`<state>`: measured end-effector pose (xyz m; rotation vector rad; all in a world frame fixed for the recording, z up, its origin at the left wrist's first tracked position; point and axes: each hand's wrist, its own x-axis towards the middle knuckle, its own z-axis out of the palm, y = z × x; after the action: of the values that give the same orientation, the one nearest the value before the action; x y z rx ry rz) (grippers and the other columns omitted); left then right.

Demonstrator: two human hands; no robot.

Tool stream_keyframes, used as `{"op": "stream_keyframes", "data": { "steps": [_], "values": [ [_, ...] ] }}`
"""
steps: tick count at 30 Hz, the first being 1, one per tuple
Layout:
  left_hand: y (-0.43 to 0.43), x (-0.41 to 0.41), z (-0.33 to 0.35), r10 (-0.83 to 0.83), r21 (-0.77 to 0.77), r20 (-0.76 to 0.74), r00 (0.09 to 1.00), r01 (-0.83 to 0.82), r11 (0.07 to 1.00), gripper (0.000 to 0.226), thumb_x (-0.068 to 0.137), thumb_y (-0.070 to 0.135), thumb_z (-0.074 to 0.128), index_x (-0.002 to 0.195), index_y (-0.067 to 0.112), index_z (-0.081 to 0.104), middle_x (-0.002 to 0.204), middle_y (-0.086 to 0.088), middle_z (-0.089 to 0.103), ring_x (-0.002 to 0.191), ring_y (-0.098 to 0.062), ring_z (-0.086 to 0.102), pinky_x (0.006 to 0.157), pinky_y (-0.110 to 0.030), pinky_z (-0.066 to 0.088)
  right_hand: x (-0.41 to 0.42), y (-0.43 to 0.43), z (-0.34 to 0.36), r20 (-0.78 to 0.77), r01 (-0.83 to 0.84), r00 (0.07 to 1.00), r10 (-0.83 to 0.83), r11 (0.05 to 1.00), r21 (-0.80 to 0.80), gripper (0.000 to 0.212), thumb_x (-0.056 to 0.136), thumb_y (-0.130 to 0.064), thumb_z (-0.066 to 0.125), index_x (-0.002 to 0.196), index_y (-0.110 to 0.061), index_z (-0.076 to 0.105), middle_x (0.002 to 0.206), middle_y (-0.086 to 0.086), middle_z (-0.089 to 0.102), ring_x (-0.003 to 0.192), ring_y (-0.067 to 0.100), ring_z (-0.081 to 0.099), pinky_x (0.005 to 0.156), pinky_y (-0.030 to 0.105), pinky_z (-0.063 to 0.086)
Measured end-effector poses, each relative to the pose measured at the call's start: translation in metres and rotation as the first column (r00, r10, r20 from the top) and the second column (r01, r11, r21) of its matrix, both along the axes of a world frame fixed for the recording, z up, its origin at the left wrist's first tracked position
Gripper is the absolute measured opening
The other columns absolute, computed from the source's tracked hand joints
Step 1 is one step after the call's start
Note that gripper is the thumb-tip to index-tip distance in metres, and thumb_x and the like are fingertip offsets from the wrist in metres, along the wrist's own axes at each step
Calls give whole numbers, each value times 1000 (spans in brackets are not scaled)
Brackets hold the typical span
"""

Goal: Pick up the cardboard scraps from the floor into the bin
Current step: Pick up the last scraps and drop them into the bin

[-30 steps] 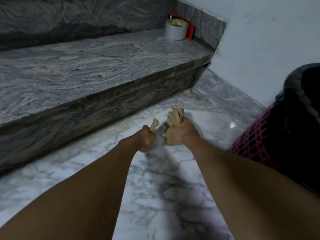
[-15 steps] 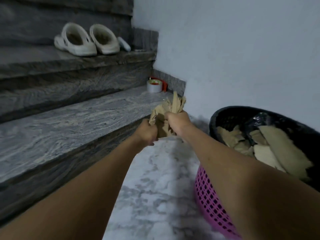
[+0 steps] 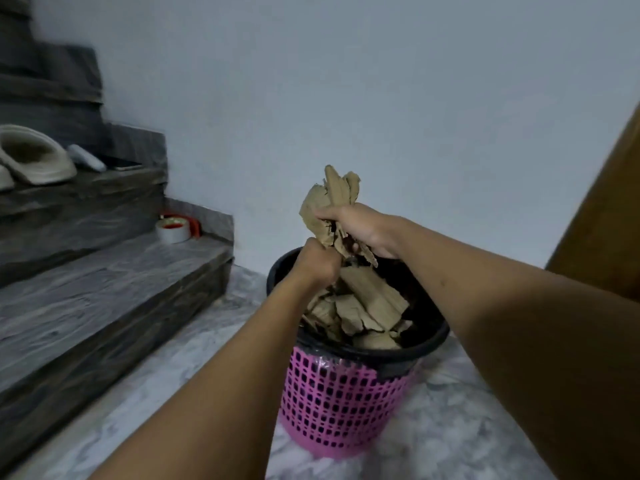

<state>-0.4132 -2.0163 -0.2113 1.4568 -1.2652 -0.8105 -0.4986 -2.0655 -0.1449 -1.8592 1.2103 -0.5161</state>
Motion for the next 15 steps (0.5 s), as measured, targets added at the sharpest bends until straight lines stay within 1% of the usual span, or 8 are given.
{"op": "stream_keyframes", "data": {
  "steps": [3,5,7,9,10,12,14,15],
  "values": [
    [-5,-38,3,-152,-69,64,986,156,985,39,90,-7,41,60,17,44,58,2,43,53,-9,36,38,-9,28,-42,-5,0,-103,75,991,-81,996,-55,19,85,-34,61,88,-15,58,72,3,58,56,17,48,53,28,35],
    [-16,-54,-5,-227,-68,87,970,233,970,31,89,-8,44,72,16,54,69,4,52,65,-8,46,51,-7,36,-63,-11,-6,-141,136,979,-149,986,-101,15,84,-28,60,83,-14,55,70,5,55,54,18,46,53,27,35],
    [-28,-58,-16,-270,23,109,957,269,963,15,87,0,52,94,13,56,86,3,59,87,-16,56,69,-18,45,-78,-16,-16,-151,192,966,-211,973,-128,16,87,-24,58,76,-14,50,65,3,50,53,18,45,52,26,35],
    [-35,-52,-28,-279,196,217,936,238,951,43,83,24,65,119,11,47,114,2,58,109,-20,54,87,-26,46,-85,-20,-31,-134,203,965,-225,966,-159,26,89,-20,55,68,-17,42,60,0,42,53,17,42,52,27,32],
    [-41,-49,-37,-293,292,310,904,203,935,62,78,39,68,129,12,43,127,0,56,115,-22,53,95,-31,46,-89,-25,-43,-121,207,966,-229,963,-172,30,90,-20,55,64,-18,39,58,-1,40,53,17,40,52,27,31],
    [-43,-39,-47,-361,431,551,753,115,895,73,77,57,65,136,20,41,139,-6,48,125,-29,46,104,-37,40,-94,-36,-62,-122,222,962,-244,961,-168,36,90,-20,55,61,-19,34,55,-2,36,51,17,37,52,28,29],
    [-41,-27,-54,-361,448,736,572,-12,894,78,79,67,57,143,28,36,150,-10,34,137,-34,32,111,-42,29,-94,-44,-78,-146,211,963,-227,971,-116,33,91,-22,56,64,-19,36,59,0,40,55,20,44,54,28,30],
    [-38,-21,-54,-324,422,776,541,-63,905,81,78,70,55,145,31,33,152,-12,31,140,-35,29,112,-44,27,-90,-50,-86,-201,183,961,-191,981,-59,24,91,-26,58,73,-16,46,70,3,50,69,24,57,60,29,37]
  ]
}}
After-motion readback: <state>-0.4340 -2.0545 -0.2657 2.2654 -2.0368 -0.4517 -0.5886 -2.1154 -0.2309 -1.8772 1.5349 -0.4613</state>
